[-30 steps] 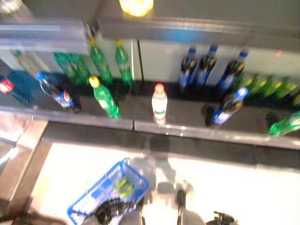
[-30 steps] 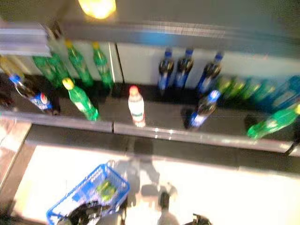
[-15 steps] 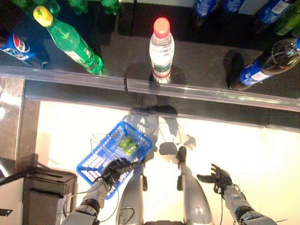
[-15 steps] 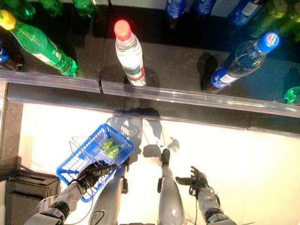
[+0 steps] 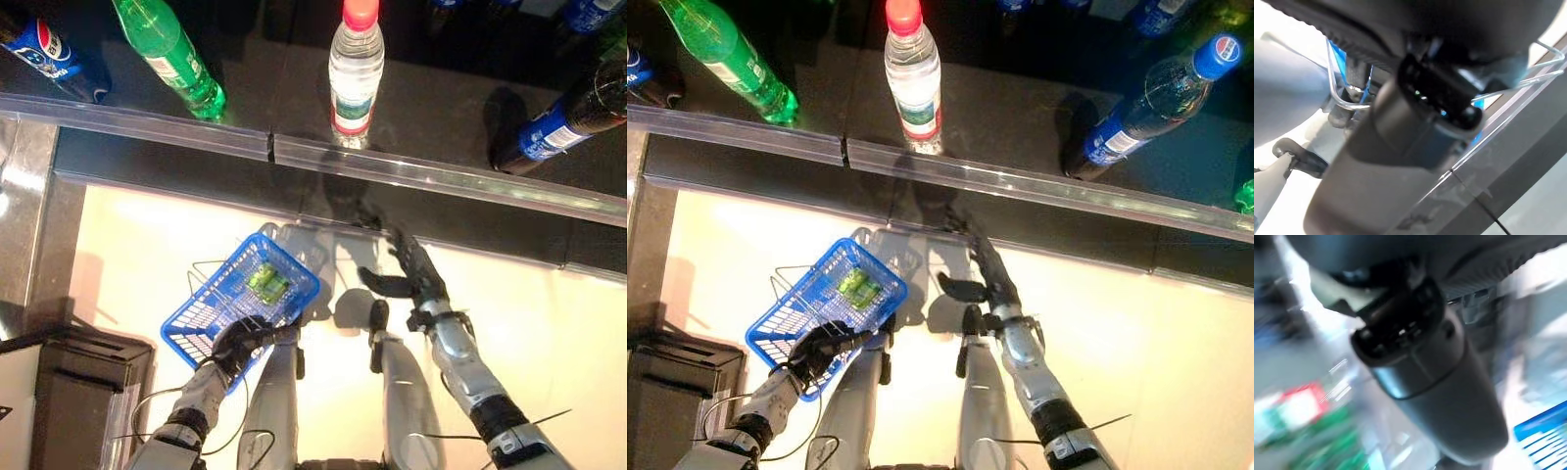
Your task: Pick up the drink and place into the basket.
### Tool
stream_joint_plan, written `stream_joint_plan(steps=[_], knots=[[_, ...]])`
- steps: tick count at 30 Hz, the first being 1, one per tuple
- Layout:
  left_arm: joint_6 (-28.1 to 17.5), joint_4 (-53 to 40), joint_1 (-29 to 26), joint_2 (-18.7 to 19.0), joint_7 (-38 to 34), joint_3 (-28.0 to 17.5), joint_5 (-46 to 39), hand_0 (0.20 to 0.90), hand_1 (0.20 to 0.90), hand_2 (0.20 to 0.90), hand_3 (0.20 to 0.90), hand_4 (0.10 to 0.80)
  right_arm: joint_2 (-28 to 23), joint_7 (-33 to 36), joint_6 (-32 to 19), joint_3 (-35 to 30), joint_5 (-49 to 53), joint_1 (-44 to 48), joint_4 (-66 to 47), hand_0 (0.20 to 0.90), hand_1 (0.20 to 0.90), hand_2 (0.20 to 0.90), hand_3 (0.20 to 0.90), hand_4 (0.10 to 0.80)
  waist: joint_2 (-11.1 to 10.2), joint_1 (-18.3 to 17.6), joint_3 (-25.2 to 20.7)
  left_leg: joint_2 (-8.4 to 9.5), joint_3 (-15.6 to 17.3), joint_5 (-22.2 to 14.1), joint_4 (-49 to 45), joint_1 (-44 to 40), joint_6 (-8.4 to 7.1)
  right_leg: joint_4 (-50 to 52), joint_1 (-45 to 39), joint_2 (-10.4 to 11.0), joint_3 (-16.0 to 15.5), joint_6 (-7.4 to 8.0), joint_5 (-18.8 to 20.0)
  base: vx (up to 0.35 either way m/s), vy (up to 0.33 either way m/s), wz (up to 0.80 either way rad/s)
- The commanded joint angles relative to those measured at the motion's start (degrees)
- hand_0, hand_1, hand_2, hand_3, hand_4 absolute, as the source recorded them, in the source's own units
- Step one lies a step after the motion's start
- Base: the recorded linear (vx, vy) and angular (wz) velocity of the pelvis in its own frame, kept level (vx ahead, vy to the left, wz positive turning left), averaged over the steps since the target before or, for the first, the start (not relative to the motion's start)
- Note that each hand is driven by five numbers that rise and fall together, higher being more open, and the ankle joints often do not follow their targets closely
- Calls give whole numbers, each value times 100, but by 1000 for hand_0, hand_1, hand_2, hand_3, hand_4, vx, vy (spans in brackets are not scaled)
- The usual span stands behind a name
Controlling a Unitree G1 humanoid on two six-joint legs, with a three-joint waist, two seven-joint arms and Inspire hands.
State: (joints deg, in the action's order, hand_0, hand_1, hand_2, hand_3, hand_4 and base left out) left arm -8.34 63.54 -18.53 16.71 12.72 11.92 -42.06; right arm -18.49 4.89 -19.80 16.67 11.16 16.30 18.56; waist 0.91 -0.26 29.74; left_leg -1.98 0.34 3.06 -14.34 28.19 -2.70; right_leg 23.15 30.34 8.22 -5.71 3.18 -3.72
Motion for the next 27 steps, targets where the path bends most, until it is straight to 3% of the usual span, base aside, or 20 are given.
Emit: stream_joint_plan(steps=[1, 10, 27], knots=[[-217, -112, 709, -106, 299, 18, -170, 300, 300, 300, 200, 100, -311, -201, -463, -132, -117, 41, -1058, 900, 900, 900, 900, 800, -74, -90, -189, 249, -161, -165, -371, 90, 320, -253, -69, -152, 89, -44, 451, -5, 52, 2], [-206, 1, 583, -119, 363, 32, -195, 300, 300, 300, 200, 100, -495, -152, -250, -248, -23, 899, -2188, 900, 900, 900, 900, 800, -66, -57, -93, 192, -108, -151, -451, 81, 275, -304, -199, -147, 70, -109, 401, -3, 9, 0], [-32, -104, 560, -162, 278, 113, -72, 300, 300, 300, 200, 100, -744, 609, -405, -710, 101, 2007, -1865, 900, 900, 900, 900, 800, 46, 90, -23, 179, -111, -120, -444, -71, 244, -428, -479, -99, -25, -184, 388, 0, 0, 0]])
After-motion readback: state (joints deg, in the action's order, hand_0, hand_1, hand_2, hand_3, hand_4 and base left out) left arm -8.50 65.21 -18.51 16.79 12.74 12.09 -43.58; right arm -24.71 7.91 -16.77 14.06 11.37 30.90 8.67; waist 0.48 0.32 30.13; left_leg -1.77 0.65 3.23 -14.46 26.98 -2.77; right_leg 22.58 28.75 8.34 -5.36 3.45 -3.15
